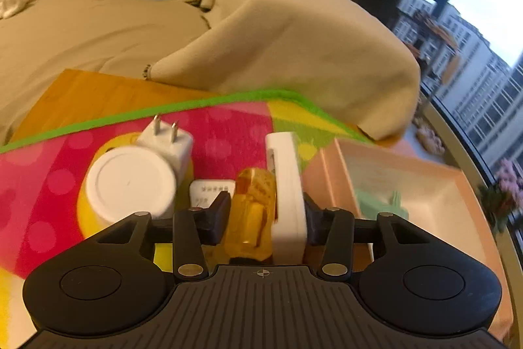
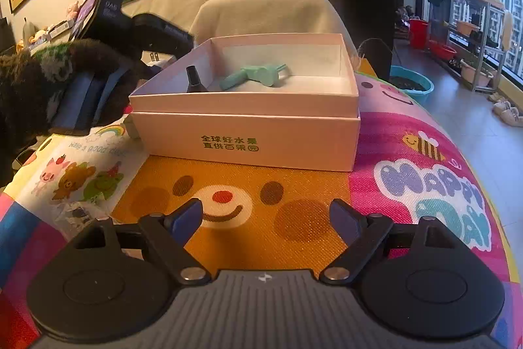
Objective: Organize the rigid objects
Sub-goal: 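Grasp the clear bag with the black item using the left tool, then grasp the white power strip with the right tool while the left tool lifts the bag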
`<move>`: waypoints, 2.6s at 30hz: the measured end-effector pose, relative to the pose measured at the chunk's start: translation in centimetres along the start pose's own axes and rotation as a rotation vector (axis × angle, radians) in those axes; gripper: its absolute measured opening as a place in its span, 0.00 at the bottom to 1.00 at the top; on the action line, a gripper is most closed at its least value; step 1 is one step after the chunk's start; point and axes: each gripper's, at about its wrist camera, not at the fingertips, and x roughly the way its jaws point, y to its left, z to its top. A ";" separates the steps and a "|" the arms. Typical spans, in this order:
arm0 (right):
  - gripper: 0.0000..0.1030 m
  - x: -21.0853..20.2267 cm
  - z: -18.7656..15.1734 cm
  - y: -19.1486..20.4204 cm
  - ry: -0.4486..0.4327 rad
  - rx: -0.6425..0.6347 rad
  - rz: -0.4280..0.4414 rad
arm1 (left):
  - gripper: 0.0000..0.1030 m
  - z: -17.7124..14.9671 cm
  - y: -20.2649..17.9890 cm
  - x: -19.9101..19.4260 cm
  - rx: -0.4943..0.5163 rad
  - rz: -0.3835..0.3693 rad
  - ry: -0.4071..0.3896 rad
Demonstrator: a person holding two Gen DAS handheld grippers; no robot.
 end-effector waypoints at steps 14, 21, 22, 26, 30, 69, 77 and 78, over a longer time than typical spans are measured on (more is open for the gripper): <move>0.83 0.3 0.2 0.0 0.016 0.002 0.000 | 0.47 -9.1 2.8 -8.8 0.053 -0.186 0.058; 0.84 0.5 0.2 0.3 0.021 -0.009 -0.007 | 0.50 -11.7 1.9 -14.4 0.157 -0.235 -0.022; 0.84 0.5 0.2 0.3 0.021 -0.011 -0.008 | 0.50 -11.9 1.6 -15.8 0.201 -0.216 -0.076; 0.84 0.6 0.2 0.3 0.020 -0.010 -0.006 | 0.50 -13.4 0.8 -19.0 0.318 -0.259 -0.093; 0.84 0.5 0.2 0.0 0.012 0.010 -0.005 | 0.50 -16.9 -2.9 -20.0 0.526 -0.286 -0.011; 0.38 5.6 5.7 13.3 0.043 -0.119 0.190 | 0.24 -20.1 6.8 -20.7 0.093 0.003 -0.110; 0.15 0.9 3.2 9.0 0.070 -0.079 0.253 | 0.24 -18.7 5.3 -17.9 0.040 -0.101 -0.113; 0.13 0.4 2.8 8.0 0.079 -0.064 0.242 | 0.24 -18.5 4.8 -17.5 0.043 -0.109 -0.112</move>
